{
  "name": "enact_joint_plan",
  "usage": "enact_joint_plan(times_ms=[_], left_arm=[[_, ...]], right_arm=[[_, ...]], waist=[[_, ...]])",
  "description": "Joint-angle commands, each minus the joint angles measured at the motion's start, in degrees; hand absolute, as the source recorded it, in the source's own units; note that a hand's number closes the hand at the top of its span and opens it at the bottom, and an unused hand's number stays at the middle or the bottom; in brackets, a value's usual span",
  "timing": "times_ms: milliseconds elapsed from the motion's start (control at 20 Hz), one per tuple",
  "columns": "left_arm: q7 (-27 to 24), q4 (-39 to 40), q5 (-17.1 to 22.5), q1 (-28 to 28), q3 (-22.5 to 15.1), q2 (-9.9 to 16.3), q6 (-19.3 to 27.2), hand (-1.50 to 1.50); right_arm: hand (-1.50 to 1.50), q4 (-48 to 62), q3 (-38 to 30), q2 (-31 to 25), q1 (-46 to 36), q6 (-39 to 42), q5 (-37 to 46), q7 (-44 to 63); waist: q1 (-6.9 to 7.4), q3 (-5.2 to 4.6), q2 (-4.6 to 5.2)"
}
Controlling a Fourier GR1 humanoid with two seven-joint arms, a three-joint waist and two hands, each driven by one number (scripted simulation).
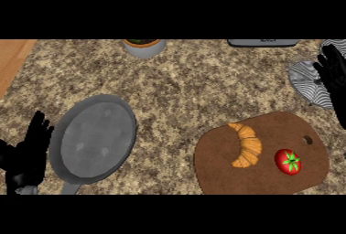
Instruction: Pick the tomato from the cutting board and place it in the tiered basket
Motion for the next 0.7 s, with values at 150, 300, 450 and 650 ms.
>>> enact_joint_plan(times_ms=[150, 300, 450, 650], left_arm=[[-1.13, 0.31, -0.57, -5.17, -2.45, 2.62, -8.19, 0.0], [-1.51, -1.53, -0.1, -4.28, -3.27, 2.47, -9.09, 0.0], [-1.56, -1.27, 2.04, -4.85, -3.8, 2.61, -13.15, 0.0], [1.11, -1.6, 3.91, -7.83, -1.95, 4.62, -17.77, 0.0]], right_arm=[[1.5, -12.64, 6.23, 7.1, 5.88, 5.57, -0.73, -11.39], [1.5, -5.91, 2.64, -6.55, 9.47, -2.79, 17.02, -5.5], [-1.5, -6.28, 2.89, 12.61, 19.86, -16.29, 11.44, -8.89], [-1.5, -14.38, 4.81, 12.82, 25.96, -20.03, 19.02, -14.79]], waist=[[-1.45, -0.16, -0.67], [-5.99, -1.34, -0.87], [-3.28, -0.17, -0.55], [-0.48, -0.2, -0.51]])
